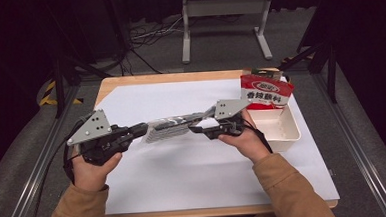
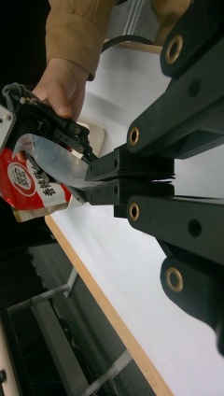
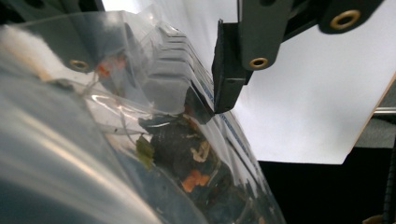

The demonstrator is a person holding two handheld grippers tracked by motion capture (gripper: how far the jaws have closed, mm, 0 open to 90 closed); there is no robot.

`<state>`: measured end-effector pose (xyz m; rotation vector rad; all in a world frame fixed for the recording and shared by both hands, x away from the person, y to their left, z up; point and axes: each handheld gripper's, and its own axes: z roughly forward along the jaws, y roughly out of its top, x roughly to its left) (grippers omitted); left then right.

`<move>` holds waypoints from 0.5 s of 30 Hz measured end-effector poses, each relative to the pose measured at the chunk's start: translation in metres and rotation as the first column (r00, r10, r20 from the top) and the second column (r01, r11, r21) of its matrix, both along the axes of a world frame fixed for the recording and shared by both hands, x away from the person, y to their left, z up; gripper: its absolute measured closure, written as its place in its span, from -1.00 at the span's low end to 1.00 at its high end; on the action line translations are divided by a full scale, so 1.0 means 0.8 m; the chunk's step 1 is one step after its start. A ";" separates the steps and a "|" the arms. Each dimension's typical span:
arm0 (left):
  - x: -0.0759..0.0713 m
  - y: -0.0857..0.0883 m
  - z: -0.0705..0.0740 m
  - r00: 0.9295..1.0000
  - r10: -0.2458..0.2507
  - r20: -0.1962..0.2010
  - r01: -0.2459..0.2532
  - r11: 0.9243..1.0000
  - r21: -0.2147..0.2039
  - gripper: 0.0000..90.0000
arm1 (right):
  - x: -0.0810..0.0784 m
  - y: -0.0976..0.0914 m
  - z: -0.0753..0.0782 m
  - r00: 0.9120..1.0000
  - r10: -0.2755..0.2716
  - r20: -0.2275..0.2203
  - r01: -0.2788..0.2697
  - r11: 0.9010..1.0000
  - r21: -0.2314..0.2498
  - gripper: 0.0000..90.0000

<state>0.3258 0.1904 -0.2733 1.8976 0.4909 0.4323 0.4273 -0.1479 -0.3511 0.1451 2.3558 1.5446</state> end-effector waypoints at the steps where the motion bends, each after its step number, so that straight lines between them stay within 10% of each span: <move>1: 0.000 0.001 0.000 1.000 -0.001 -0.001 0.001 1.000 -0.006 0.95 | -0.001 0.000 0.001 1.000 0.008 -0.001 -0.008 1.000 -0.007 0.30; 15: 0.001 0.012 0.002 1.000 -0.003 -0.008 0.002 0.998 -0.069 0.95 | -0.015 -0.004 0.012 0.997 0.082 -0.011 -0.082 0.996 -0.033 0.45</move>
